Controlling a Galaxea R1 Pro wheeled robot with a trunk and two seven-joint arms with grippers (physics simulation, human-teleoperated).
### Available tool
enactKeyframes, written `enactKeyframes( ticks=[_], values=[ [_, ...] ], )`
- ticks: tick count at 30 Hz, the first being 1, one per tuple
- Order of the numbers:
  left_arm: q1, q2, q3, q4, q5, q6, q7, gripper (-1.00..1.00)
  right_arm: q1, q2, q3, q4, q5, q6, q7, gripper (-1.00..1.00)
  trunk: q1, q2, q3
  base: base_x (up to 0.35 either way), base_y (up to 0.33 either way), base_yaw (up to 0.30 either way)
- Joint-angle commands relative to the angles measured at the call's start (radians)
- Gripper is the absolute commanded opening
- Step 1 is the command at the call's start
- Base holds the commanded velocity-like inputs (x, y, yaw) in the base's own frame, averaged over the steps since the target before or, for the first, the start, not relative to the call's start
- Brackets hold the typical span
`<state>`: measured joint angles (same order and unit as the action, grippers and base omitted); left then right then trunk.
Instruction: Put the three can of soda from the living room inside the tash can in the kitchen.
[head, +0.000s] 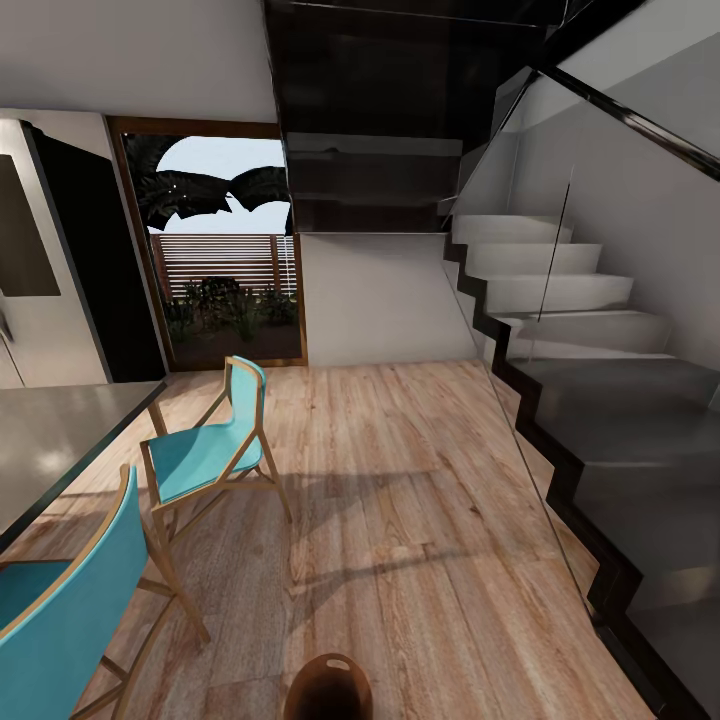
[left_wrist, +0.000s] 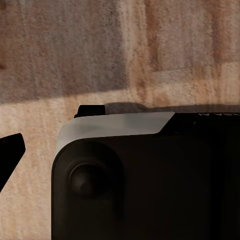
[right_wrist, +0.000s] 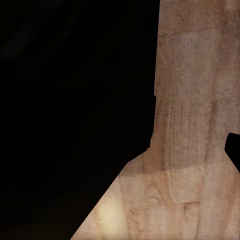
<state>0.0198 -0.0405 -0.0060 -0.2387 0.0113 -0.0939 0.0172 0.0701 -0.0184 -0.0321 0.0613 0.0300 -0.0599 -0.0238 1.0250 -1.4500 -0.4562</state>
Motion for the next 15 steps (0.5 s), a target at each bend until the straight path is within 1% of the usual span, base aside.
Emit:
enactKeyframes(
  ticks=[1, 15],
  values=[
    [0.0, 0.0, 0.0, 0.0, 0.0, 0.0, 0.0, 1.0, 0.0, 0.0, 0.0, 0.0, 0.0, 0.0, 0.0, 1.0, 0.0, 0.0, 0.0, 0.0, 0.0, 0.0],
    [0.0, 0.0, 0.0, 0.0, 0.0, 0.0, 0.0, 1.0, 0.0, 0.0, 0.0, 0.0, 0.0, 0.0, 0.0, 1.0, 0.0, 0.0, 0.0, 0.0, 0.0, 0.0]
  ],
)
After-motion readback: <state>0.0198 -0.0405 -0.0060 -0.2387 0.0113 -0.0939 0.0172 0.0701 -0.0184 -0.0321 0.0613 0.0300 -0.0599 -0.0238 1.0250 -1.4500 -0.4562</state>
